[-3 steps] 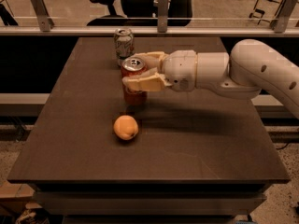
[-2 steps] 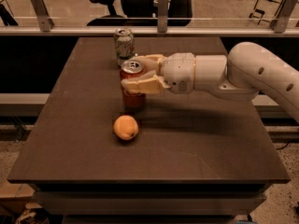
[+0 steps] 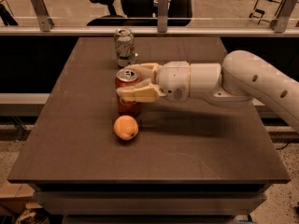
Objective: Move coke can near orange
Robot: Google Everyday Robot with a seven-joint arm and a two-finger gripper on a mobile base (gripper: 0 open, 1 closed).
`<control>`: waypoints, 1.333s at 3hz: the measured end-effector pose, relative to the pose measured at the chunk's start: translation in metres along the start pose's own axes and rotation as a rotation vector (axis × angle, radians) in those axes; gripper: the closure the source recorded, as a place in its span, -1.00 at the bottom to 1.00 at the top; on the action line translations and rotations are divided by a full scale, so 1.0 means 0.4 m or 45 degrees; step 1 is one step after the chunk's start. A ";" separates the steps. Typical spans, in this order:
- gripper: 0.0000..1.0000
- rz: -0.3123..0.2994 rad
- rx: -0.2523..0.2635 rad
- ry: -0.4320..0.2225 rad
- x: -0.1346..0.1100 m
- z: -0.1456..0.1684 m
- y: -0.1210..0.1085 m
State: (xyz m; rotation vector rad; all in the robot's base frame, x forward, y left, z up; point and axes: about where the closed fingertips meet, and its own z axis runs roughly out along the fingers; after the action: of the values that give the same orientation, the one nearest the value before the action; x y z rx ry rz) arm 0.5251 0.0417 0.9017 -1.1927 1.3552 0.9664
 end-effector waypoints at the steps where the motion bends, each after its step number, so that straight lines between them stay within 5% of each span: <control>1: 0.65 -0.003 -0.004 0.000 -0.003 0.004 0.002; 4: -0.74 -0.009 -0.020 -0.001 -0.010 0.018 0.011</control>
Offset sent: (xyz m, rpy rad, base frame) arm -0.0004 0.0016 0.0007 -0.0006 -0.0017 0.0031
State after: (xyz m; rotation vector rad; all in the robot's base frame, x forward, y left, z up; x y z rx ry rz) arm 0.5220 0.0502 0.9042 -1.2077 1.3447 0.9741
